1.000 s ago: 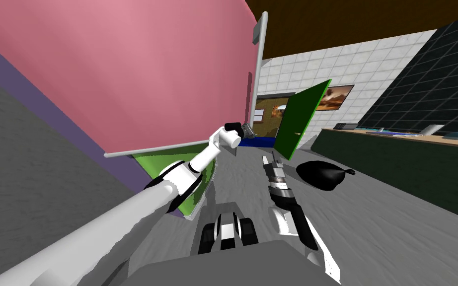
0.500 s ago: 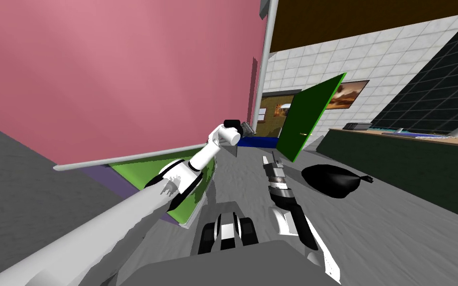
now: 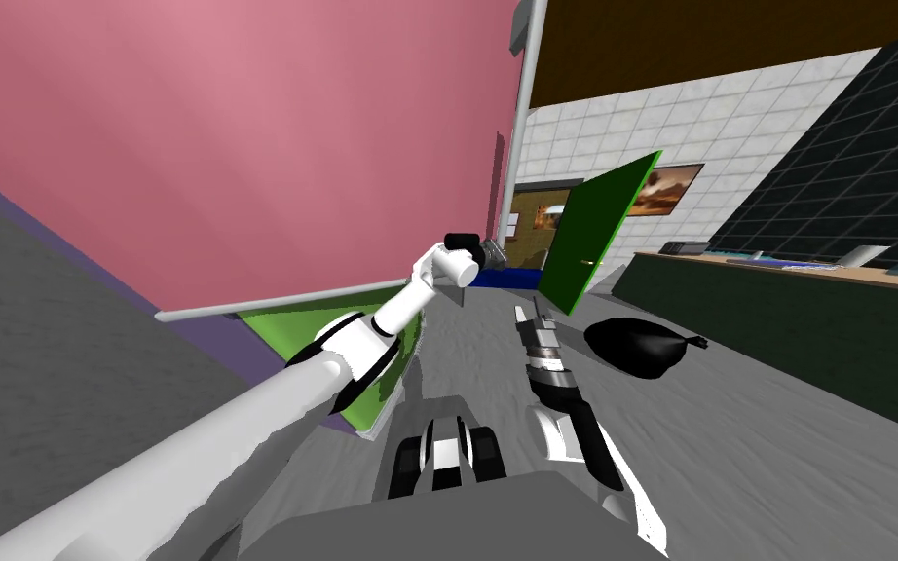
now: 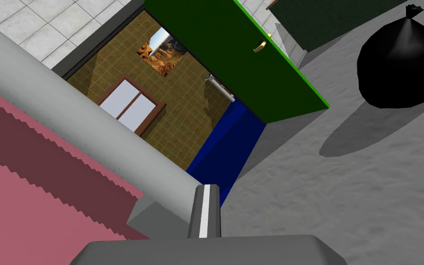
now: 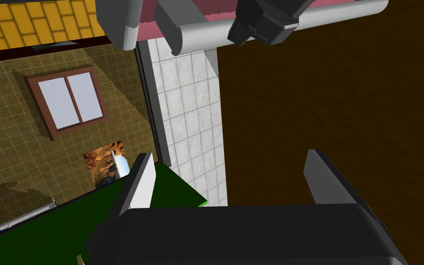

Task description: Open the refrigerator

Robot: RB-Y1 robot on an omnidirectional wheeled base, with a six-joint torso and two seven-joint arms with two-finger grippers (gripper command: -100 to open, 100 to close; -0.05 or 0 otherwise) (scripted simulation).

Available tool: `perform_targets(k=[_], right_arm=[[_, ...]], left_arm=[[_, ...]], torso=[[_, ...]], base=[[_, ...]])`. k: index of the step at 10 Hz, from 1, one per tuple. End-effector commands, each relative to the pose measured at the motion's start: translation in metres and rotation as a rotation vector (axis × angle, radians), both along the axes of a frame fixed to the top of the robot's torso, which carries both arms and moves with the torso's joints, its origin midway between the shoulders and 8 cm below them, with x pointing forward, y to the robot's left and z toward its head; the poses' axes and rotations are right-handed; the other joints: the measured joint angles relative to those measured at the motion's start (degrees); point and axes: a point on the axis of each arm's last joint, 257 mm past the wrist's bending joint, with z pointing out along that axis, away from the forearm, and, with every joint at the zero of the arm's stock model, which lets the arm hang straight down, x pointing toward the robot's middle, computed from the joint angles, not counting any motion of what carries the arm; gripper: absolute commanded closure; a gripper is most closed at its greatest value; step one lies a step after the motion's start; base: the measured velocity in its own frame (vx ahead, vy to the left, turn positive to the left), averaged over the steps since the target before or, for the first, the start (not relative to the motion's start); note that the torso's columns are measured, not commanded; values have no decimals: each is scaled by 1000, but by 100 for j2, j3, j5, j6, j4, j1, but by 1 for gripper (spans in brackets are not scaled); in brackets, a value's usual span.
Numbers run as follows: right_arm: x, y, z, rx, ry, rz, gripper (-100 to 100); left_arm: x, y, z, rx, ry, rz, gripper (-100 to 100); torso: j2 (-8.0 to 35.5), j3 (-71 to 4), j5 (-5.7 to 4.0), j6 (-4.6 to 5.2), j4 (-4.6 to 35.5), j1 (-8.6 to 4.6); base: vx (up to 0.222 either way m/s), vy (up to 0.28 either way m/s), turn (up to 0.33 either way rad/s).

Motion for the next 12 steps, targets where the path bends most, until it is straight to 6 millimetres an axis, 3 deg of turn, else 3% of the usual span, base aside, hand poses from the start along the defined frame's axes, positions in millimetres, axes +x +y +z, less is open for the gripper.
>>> perform_targets(k=[1,2,6,8,9,10,12], right_arm=[[0,0,0,0,0,0,0],[0,0,0,0,0,0,0],[0,0,0,0,0,0,0],[0,0,0,0,0,0,0],[0,0,0,0,0,0,0],[0,0,0,0,0,0,0],[0,0,0,0,0,0,0]], left_arm=[[-17,-15,1,3,1,-34,100],[-3,-1,4,8,-6,-4,-100],[26,20,-1,-9,21,57,-100],[22,18,-2,-7,17,48,-100],[22,18,-2,-7,17,48,100],[-2,-1,0,-6,17,-2,100],[-20,-14,-1,-2,19,-40,100]], torso=[[-19,-14,6,-5,-6,11],[-53,-35,5,-10,-16,2],[-46,-32,4,-7,-15,2],[7,1,10,-5,1,27],[23,13,15,-6,8,38],[10,7,10,-6,-2,29],[19,13,4,-1,3,15]], base=[[-73,50,-21],[0,0,0],[124,-83,35],[48,-36,8],[14,-7,1],[-87,59,-62],[-142,82,-60]])
